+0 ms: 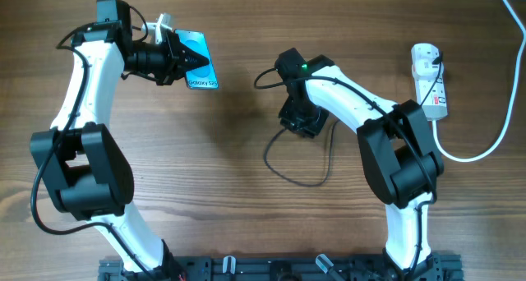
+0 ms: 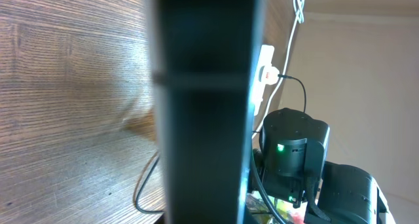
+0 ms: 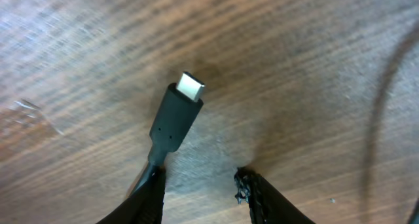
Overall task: Plug charger to phone and switch on socket
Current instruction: 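Reach the right gripper down to the black USB-C cable plug, then close the right gripper on the cable plug and lift it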
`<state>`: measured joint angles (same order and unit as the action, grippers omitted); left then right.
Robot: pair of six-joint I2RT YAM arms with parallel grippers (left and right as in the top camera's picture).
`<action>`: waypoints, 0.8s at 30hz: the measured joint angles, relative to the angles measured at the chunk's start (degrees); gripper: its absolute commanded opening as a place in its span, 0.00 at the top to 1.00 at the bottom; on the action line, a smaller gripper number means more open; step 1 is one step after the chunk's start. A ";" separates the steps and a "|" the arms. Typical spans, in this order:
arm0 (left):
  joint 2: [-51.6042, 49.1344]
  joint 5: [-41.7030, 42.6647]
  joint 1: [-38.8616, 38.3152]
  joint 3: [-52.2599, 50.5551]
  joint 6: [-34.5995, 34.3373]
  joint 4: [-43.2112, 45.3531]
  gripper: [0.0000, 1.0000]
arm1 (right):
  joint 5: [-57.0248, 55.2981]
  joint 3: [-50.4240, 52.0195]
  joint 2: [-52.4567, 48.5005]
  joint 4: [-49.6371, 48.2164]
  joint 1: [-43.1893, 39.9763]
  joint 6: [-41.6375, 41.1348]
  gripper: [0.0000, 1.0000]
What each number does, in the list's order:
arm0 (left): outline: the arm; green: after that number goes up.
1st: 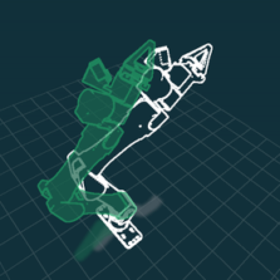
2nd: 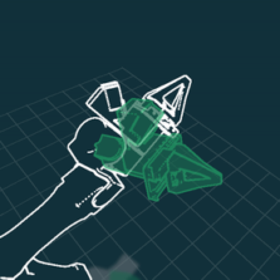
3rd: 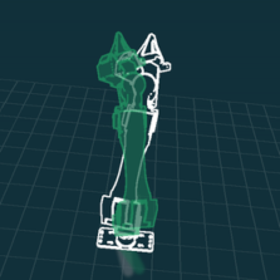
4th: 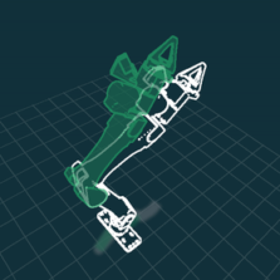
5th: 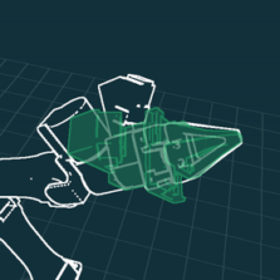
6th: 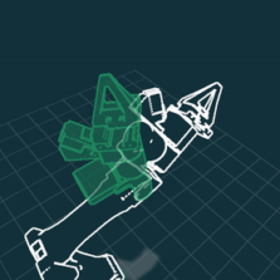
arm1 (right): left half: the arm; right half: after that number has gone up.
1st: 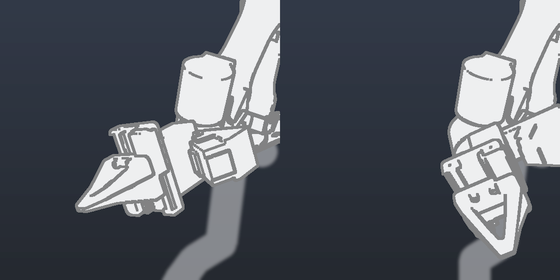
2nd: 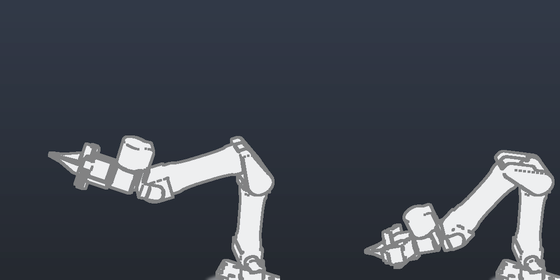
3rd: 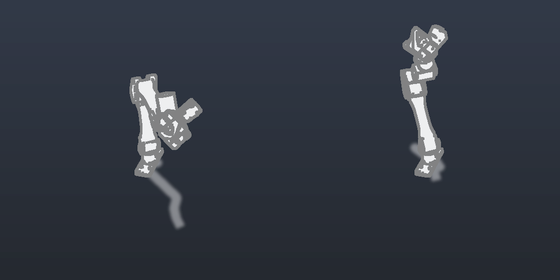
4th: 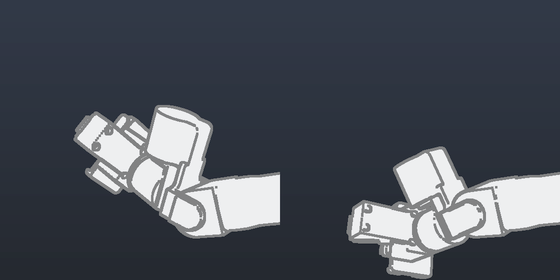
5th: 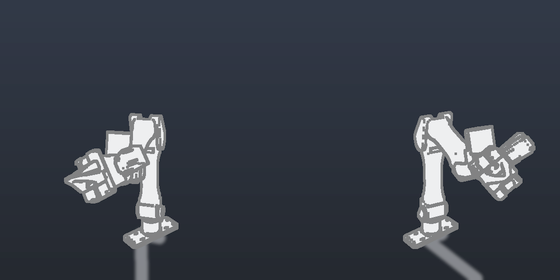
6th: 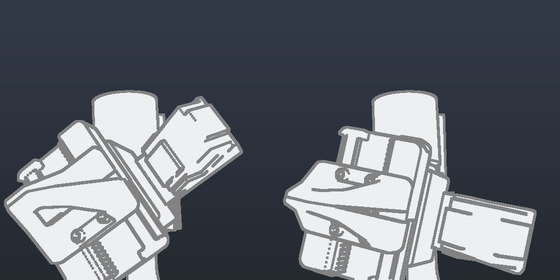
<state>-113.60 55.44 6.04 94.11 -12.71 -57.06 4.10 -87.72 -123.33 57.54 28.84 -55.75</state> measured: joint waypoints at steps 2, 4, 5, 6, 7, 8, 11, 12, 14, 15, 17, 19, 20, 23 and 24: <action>0.00 0.00 0.00 0.00 0.00 0.00 0.96 | 0.15 0.00 0.00 -0.26 0.00 -0.13 0.62; 0.00 0.00 0.00 0.00 0.00 0.00 0.96 | 0.46 0.00 0.00 -0.22 0.00 -0.17 0.59; 0.00 0.00 0.00 0.00 0.00 0.00 0.96 | 0.90 0.00 0.00 0.02 -0.07 -0.17 0.58; 0.00 -0.02 0.00 0.00 0.00 0.00 0.96 | 1.53 0.00 0.00 0.48 -0.13 -0.17 0.58; 0.00 0.00 0.00 0.00 0.00 0.00 0.96 | 1.92 0.00 0.00 0.68 -0.15 -0.17 0.56; 0.00 0.00 0.00 0.00 0.00 0.02 0.96 | 2.51 0.00 0.00 1.20 -0.15 -0.17 0.56; 0.00 -0.02 0.00 0.00 0.00 0.02 0.96 | 2.99 0.13 0.00 1.18 -0.15 -0.37 0.48; 0.00 0.00 0.00 0.00 0.00 0.00 0.96 | 3.23 0.17 0.00 0.59 -0.15 -0.52 0.47; 0.00 0.00 0.00 0.00 0.00 0.02 0.96 | 4.11 0.17 0.00 -0.63 -0.15 -0.74 0.48; 0.00 -0.02 -0.04 0.00 0.00 0.00 0.96 | 5.03 0.17 0.02 -1.11 -0.17 -0.74 0.48; 0.00 0.00 -0.04 0.00 0.00 0.00 0.96 | 7.34 0.17 0.00 -1.49 -0.28 -0.28 0.48; 0.00 0.00 -0.04 0.00 0.00 0.00 0.96 | 9.27 0.17 0.00 -1.68 -0.39 0.28 0.47; 0.00 0.00 -0.04 0.00 0.00 0.00 0.96 | 9.94 0.17 0.00 -1.92 -0.39 0.50 0.46; 0.00 0.00 -0.04 0.00 0.00 0.02 0.96 | 10.99 0.24 0.00 -2.54 -0.39 0.61 0.46; 0.00 0.00 -0.04 0.00 0.00 0.02 0.96 | 11.26 0.24 0.00 -2.71 -0.39 0.72 0.46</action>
<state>-113.60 55.44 6.00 94.11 -12.71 -57.04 15.35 -87.48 -123.33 54.83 28.45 -55.02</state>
